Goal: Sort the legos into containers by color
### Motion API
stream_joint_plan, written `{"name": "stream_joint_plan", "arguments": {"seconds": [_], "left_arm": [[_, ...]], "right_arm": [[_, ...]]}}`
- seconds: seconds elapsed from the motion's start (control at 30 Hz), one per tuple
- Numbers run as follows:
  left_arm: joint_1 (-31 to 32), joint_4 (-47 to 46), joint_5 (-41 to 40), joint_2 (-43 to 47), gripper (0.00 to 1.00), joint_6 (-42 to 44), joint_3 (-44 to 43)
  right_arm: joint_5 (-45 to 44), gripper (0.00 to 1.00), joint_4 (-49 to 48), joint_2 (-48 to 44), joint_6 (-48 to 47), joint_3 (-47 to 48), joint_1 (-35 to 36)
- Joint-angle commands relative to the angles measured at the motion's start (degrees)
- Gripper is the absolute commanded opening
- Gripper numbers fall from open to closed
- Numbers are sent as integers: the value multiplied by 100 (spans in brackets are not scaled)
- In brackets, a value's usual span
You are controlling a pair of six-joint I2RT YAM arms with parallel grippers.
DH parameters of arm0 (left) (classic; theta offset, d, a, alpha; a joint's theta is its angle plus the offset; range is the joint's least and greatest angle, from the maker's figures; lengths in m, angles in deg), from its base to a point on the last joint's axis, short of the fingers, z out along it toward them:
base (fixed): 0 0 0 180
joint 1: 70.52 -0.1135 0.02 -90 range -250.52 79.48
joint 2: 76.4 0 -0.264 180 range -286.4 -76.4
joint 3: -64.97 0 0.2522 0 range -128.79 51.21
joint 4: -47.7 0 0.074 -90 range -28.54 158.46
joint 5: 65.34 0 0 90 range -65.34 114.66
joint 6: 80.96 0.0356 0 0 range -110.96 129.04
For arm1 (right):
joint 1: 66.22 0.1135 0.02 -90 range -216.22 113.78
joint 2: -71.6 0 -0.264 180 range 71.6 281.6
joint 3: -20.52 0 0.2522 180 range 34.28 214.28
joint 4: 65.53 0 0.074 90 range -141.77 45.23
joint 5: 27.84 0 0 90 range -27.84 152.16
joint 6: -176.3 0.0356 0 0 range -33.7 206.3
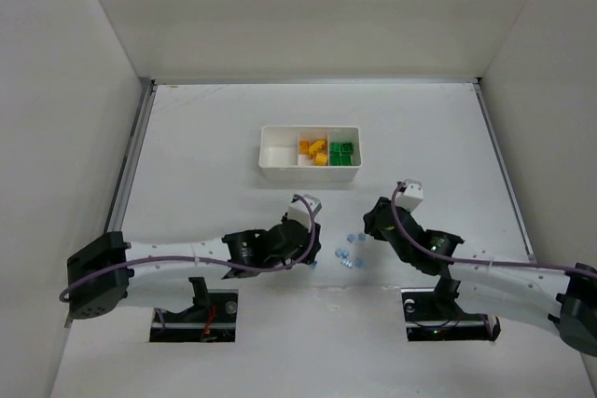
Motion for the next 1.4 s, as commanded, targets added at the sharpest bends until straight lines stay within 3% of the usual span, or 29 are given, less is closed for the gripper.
{"name": "stream_joint_plan", "arguments": {"seconds": [0.0,0.1,0.6,1.07,1.37], "left_arm": [[423,238,-8,-64,39,-305,68],[617,142,-61,-222,40,-367,121],[961,-272,-430,-978,37,-358,270],[1084,-254,-430,-1119,18,-314,306],[794,-280,-861,-189,13,-209,341]], "right_arm": [[-141,46,1123,-163,642,280,100],[-176,50,1370,-67,845,395,223],[17,50,923,821,678,580,320],[202,47,580,1410,687,641,364],[272,46,579,1858,669,834,425]]}}
